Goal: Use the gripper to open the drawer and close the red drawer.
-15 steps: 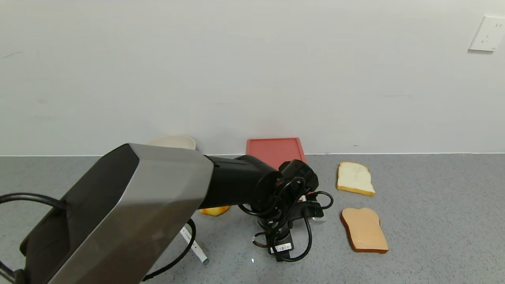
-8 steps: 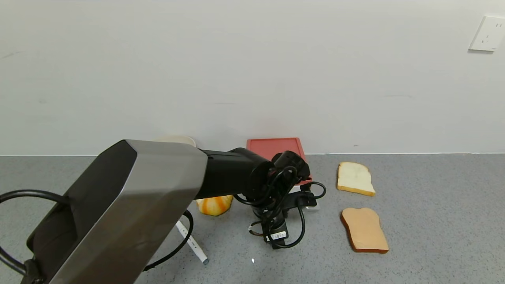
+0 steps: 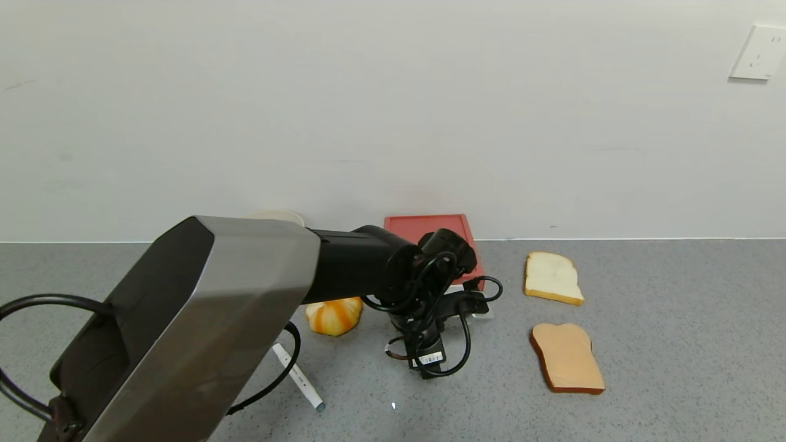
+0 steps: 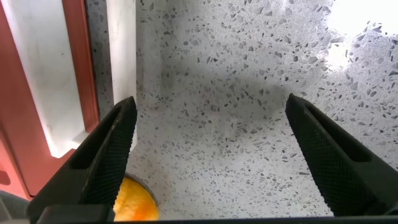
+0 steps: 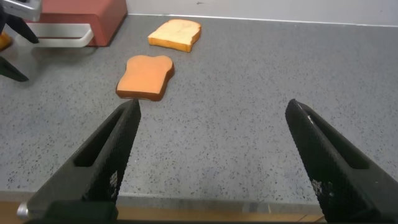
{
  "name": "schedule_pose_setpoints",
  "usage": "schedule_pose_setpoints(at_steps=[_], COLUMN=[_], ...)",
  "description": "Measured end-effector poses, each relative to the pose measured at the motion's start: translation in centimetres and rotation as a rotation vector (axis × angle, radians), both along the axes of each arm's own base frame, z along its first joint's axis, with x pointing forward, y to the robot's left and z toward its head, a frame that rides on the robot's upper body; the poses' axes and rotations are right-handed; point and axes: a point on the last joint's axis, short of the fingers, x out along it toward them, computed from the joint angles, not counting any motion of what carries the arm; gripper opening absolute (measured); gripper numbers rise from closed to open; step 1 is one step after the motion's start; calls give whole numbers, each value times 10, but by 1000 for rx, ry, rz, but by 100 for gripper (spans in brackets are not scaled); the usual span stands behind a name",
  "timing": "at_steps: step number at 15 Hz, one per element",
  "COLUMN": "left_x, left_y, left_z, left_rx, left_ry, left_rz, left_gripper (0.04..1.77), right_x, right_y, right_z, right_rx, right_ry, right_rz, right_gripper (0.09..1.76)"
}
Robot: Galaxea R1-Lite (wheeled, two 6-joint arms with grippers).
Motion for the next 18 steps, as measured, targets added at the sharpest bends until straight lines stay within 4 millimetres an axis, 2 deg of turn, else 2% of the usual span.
schedule_pose_setpoints(at_steps=[4,8,13,18], left_x=[-1,-13,-39,-66], left_y=[2,11,33,70], left_z=[5,24,79,141], left_rx=[4,-6,-145,-384], left_ry=[9,54,81,38], left_rz=[4,64,312,585], left_gripper=[173,173,173,173], right_x=[0,0,0,0], right_y=[0,0,0,0], right_z=[0,0,0,0], right_rx=[0,0,0,0], right_ry=[0,0,0,-1], right_rz=[0,0,0,-1], right_gripper=[171,171,171,171])
